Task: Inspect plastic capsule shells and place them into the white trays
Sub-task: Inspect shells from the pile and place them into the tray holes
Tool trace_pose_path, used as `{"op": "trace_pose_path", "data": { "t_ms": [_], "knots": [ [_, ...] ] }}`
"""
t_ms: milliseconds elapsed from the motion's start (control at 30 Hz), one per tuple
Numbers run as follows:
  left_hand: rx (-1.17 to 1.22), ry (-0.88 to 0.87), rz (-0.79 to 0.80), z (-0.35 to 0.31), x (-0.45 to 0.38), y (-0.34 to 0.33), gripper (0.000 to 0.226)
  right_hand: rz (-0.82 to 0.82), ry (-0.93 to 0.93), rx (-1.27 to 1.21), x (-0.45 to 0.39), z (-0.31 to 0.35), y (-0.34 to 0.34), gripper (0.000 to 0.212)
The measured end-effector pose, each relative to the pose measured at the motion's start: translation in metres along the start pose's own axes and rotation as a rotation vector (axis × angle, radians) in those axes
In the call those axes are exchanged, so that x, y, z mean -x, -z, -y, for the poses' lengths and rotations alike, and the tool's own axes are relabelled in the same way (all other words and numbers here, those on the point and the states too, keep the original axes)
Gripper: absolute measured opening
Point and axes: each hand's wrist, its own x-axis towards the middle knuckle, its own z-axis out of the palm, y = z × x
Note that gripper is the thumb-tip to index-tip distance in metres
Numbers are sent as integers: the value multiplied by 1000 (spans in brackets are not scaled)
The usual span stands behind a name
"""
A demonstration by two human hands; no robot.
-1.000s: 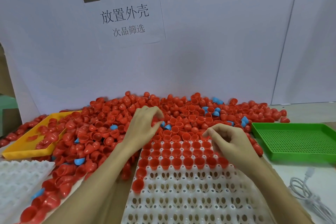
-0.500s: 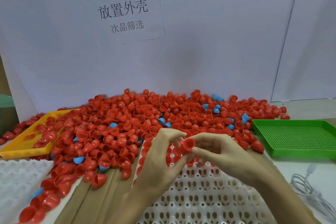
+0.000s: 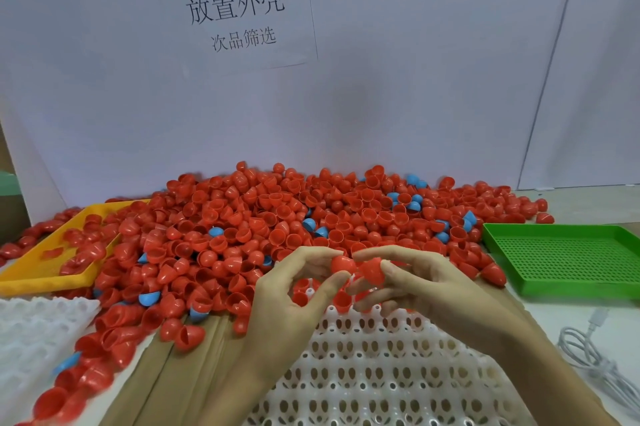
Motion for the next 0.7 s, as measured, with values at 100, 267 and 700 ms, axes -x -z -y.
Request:
{"op": "trace_pose_path", "data": {
  "t_ms": [100, 267, 700],
  "knots": [
    [26, 63, 22, -1, 1, 0, 27, -19, 12, -10, 0, -1, 1, 35],
    [122, 196, 68, -1, 1, -3, 20, -13, 25, 72, 3, 1, -2, 43],
    [144, 302, 337, 3, -2, 5, 29, -67, -64, 105, 2, 2, -12, 23]
  ]
}}
